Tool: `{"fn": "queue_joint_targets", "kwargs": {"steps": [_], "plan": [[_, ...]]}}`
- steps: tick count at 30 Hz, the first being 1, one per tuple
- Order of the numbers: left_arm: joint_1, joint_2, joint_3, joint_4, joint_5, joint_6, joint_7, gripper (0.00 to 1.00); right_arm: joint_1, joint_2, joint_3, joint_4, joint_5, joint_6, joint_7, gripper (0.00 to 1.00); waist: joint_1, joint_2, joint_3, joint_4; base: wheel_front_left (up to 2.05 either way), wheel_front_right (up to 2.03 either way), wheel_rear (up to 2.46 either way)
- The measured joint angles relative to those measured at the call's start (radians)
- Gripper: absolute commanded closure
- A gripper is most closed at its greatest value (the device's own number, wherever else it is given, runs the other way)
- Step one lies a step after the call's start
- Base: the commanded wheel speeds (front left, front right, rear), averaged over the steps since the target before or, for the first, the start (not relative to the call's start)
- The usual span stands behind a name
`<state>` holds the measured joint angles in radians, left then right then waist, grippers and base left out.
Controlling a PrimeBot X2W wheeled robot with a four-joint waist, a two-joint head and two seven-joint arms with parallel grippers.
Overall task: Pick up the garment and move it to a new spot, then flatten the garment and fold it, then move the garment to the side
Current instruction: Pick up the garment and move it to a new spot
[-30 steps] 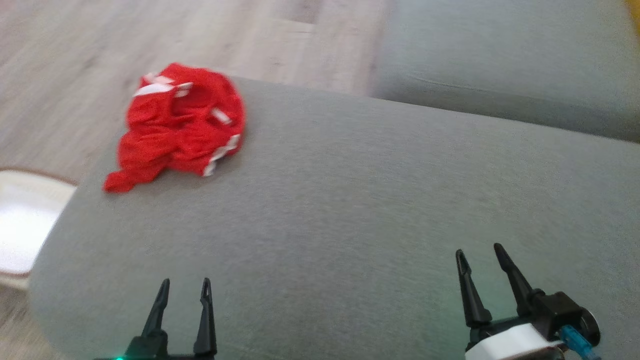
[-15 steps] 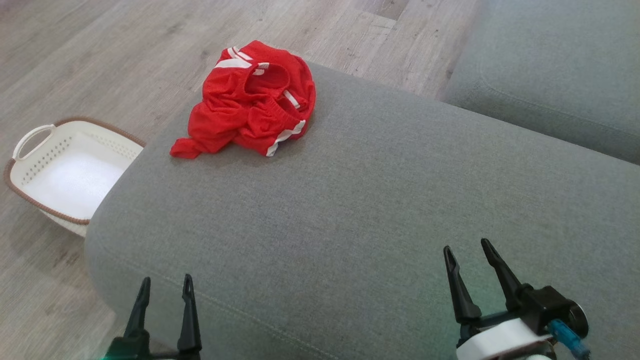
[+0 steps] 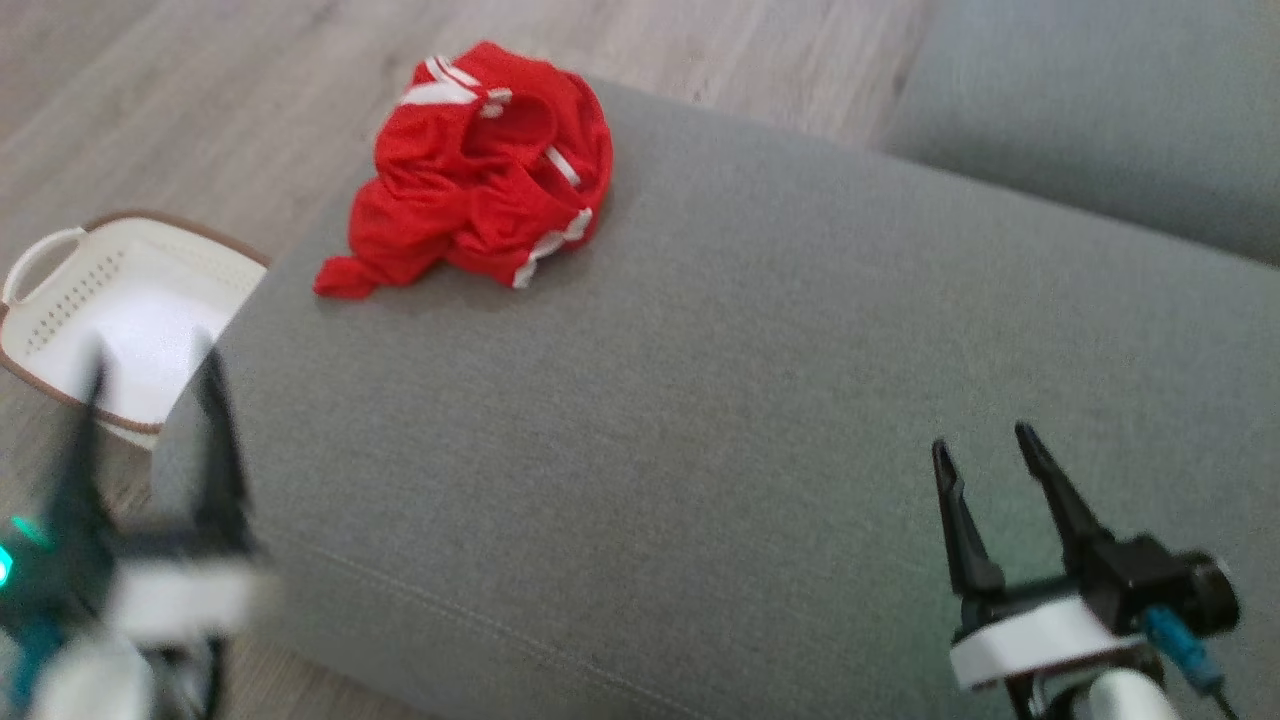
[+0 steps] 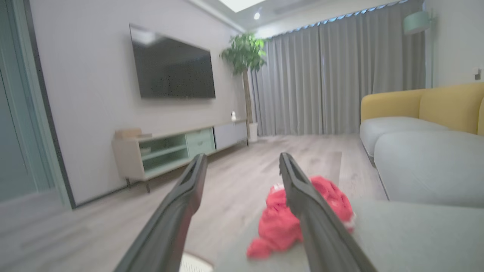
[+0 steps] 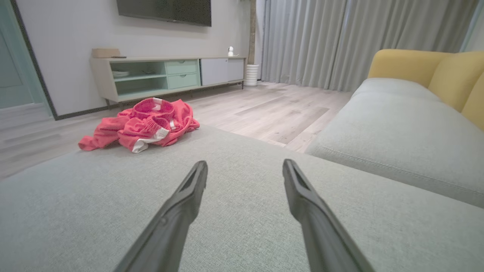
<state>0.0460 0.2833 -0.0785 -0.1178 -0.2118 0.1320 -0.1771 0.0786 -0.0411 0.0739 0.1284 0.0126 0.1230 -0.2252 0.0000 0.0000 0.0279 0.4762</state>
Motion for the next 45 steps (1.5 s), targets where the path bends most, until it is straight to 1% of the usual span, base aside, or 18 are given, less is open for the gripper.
{"fn": "queue_joint_targets", "kwargs": {"steps": [4, 6, 9, 12, 15, 17, 19, 23, 26, 28, 29, 30, 34, 35, 36, 37, 38, 45], "plan": [[-0.271, 0.110, 0.052, -0.031, -0.001, -0.048, 0.087, 0.00, -0.057, 0.000, -0.013, -0.072, -0.053, 0.000, 0.043, 0.00, 0.0001, 0.0000, 0.062, -0.024, 0.00, 0.00, 0.00], [-0.409, 0.154, 0.055, -0.017, -0.015, -0.085, 0.137, 0.00, -0.100, -0.001, -0.016, -0.110, -0.073, 0.000, 0.065, 0.00, 0.0002, 0.0000, 0.097, -0.041, 0.00, 0.00, 0.00], [-0.590, 0.219, 0.060, 0.073, -0.023, -0.135, 0.187, 0.00, -0.157, -0.002, -0.010, -0.163, -0.107, 0.000, 0.098, 0.00, 0.0003, 0.0000, 0.153, -0.070, 0.00, 0.00, 0.00], [-0.763, 0.255, 0.074, 0.199, -0.057, -0.175, 0.235, 0.00, -0.206, -0.005, 0.015, -0.204, -0.142, 0.000, 0.130, 0.00, 0.0004, 0.0000, 0.213, -0.106, 0.00, 0.00, 0.00], [-0.908, 0.264, 0.054, 0.351, -0.081, -0.207, 0.295, 0.00, -0.250, -0.005, 0.041, -0.242, -0.176, 0.000, 0.157, 0.00, 0.0005, 0.0000, 0.272, -0.147, 0.00, 0.00, 0.00], [-0.967, 0.267, 0.033, 0.443, -0.091, -0.223, 0.337, 0.00, -0.261, -0.007, 0.055, -0.278, -0.186, 0.000, 0.176, 0.00, 0.0005, 0.0000, 0.311, -0.176, 0.00, 0.00, 0.00], [-1.006, 0.256, 0.036, 0.525, -0.140, -0.229, 0.371, 0.00, -0.260, -0.007, 0.064, -0.318, -0.187, 0.000, 0.199, 0.00, 0.0003, 0.0000, 0.352, -0.203, 0.00, 0.00, 0.00], [-1.046, 0.247, 0.001, 0.639, -0.153, -0.240, 0.408, 0.00, -0.259, -0.007, 0.063, -0.393, -0.210, 0.000, 0.235, 0.00, 0.0004, 0.0000, 0.440, -0.249, 0.00, 0.00, 0.00], [-1.058, 0.236, -0.027, 0.719, -0.152, -0.247, 0.414, 0.00, -0.253, -0.007, 0.050, -0.430, -0.217, 0.000, 0.244, 0.00, 0.0004, -0.0001, 0.504, -0.278, 0.00, 0.00, 0.00], [-1.064, 0.232, -0.041, 0.778, -0.155, -0.248, 0.422, 0.00, -0.252, -0.008, 0.041, -0.444, -0.218, 0.000, 0.245, 0.00, 0.0004, -0.0001, 0.541, -0.296, 0.00, 0.00, 0.00], [-1.064, 0.232, -0.041, 0.778, -0.155, -0.248, 0.422, 0.00, -0.252, -0.008, 0.041, -0.444, -0.218, 0.000, 0.245, 0.00, 0.0004, -0.0001, 0.541, -0.296, 0.00, 0.00, 0.00], [-1.066, 0.229, -0.050, 0.830, -0.159, -0.248, 0.427, 0.00, -0.252, -0.008, 0.031, -0.450, -0.218, 0.000, 0.245, 0.00, 0.0003, -0.0001, 0.571, -0.311, 0.00, 0.00, 0.00], [-1.069, 0.237, -0.059, 0.934, -0.153, -0.249, 0.449, 0.00, -0.252, -0.008, 0.019, -0.455, -0.217, 0.000, 0.244, 0.00, 0.0001, 0.0000, 0.604, -0.339, 0.00, 0.00, 0.00], [-1.073, 0.238, -0.059, 0.953, -0.155, -0.255, 0.450, 0.05, -0.252, -0.008, 0.018, -0.457, -0.216, 0.000, 0.243, 0.00, 0.0001, -0.0001, 0.608, -0.343, 0.00, 0.00, 0.00], [-1.080, 0.239, -0.059, 0.967, -0.157, -0.256, 0.450, 0.42, -0.252, -0.008, 0.018, -0.457, -0.216, 0.000, 0.243, 0.00, 0.0001, -0.0001, 0.610, -0.346, 0.00, 0.00, 0.00], [-1.090, 0.238, -0.061, 0.980, -0.157, -0.256, 0.446, 0.73, -0.252, -0.008, 0.018, -0.457, -0.214, 0.000, 0.241, 0.00, 0.0002, -0.0001, 0.610, -0.346, 0.00, 0.00, 0.00], [-1.099, 0.239, -0.063, 0.989, -0.157, -0.256, 0.437, 1.00, -0.252, -0.008, 0.018, -0.457, -0.214, 0.000, 0.241, 0.00, 0.0001, -0.0001, 0.608, -0.345, 0.00, 0.00, 0.00], [-1.126, 0.248, -0.090, 1.037, -0.130, -0.256, 0.330, 1.00, -0.252, -0.008, 0.020, -0.415, -0.186, 0.000, 0.216, 0.00, 0.0000, 0.0000, 0.559, -0.338, 0.00, 0.00, 0.00]]}}
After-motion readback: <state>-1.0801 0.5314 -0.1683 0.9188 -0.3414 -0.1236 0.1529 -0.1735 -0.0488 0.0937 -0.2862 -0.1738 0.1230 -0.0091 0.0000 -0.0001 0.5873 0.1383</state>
